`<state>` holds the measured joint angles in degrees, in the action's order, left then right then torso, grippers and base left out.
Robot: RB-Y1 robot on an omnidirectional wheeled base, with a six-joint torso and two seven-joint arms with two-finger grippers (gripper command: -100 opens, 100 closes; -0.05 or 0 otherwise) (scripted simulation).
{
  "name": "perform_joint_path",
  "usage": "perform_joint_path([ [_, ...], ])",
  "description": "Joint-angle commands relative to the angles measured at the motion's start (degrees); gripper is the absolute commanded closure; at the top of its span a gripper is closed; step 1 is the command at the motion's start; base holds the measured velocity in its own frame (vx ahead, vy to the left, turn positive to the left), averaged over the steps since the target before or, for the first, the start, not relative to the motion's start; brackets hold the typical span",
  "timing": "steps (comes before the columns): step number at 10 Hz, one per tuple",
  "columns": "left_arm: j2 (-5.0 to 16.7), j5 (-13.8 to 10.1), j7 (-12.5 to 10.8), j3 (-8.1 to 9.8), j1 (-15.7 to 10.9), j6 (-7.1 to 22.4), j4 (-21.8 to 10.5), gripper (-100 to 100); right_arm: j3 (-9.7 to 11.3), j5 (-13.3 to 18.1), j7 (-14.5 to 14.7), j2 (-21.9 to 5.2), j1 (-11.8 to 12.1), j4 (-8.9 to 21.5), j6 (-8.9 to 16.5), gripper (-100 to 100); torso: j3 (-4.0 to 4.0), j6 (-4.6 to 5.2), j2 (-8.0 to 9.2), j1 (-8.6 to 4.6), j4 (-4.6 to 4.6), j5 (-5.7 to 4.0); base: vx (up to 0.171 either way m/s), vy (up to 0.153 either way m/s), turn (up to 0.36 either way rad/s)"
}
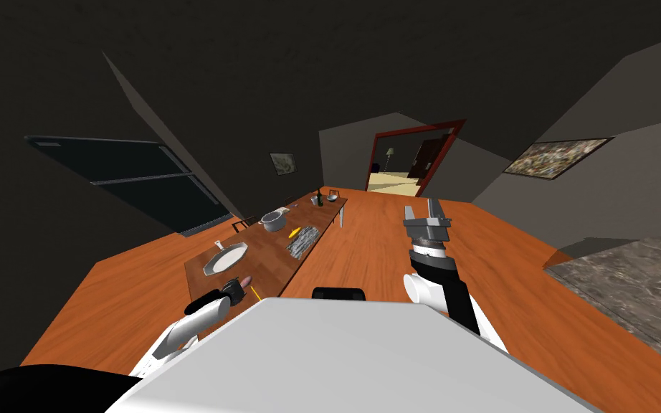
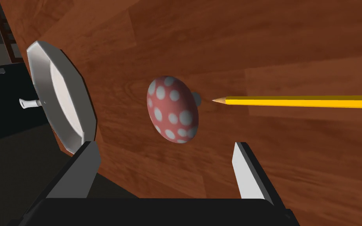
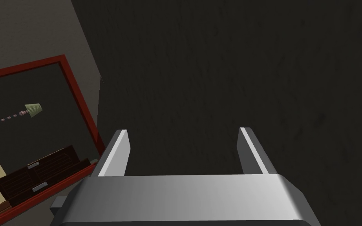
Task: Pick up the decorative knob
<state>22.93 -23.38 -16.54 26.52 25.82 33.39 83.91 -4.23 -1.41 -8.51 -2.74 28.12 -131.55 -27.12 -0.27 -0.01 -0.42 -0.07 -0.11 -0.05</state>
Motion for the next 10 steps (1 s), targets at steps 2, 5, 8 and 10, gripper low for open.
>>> perform_joint_path([
  [2,1.5,-1.9,-1.7,2.28,-1.0,4.0,-3.5,-100,0.0,0.0,0.0,0.0,0.0,0.0,0.0,0,0.04,0.00,0.05,0.04,0.02,0.01,0.128,-0.028,0.021],
  [5,2.5,-3.4,-3.0,3.93,-1.6,6.7,-6.1,-100,0.0,0.0,0.0,0.0,0.0,0.0,0.0,0,-0.04,0.01,-0.07,-0.03,-0.02,-0.01,0.137,-0.045,0.015],
  [8,3.1,-4.3,-3.6,4.76,-1.8,8.0,-7.3,-100,0.0,0.0,0.0,0.0,0.0,0.0,0.0,0,0.03,0.00,0.05,0.04,0.02,0.01,0.088,-0.023,0.013],
  [10,2.6,-3.9,-3.4,4.41,-2.6,6.8,-9.0,-100,0.0,0.0,0.0,0.0,0.0,0.0,0.0,0,0.21,0.00,0.37,0.12,0.08,0.03,0.010,0.012,0.009],
])
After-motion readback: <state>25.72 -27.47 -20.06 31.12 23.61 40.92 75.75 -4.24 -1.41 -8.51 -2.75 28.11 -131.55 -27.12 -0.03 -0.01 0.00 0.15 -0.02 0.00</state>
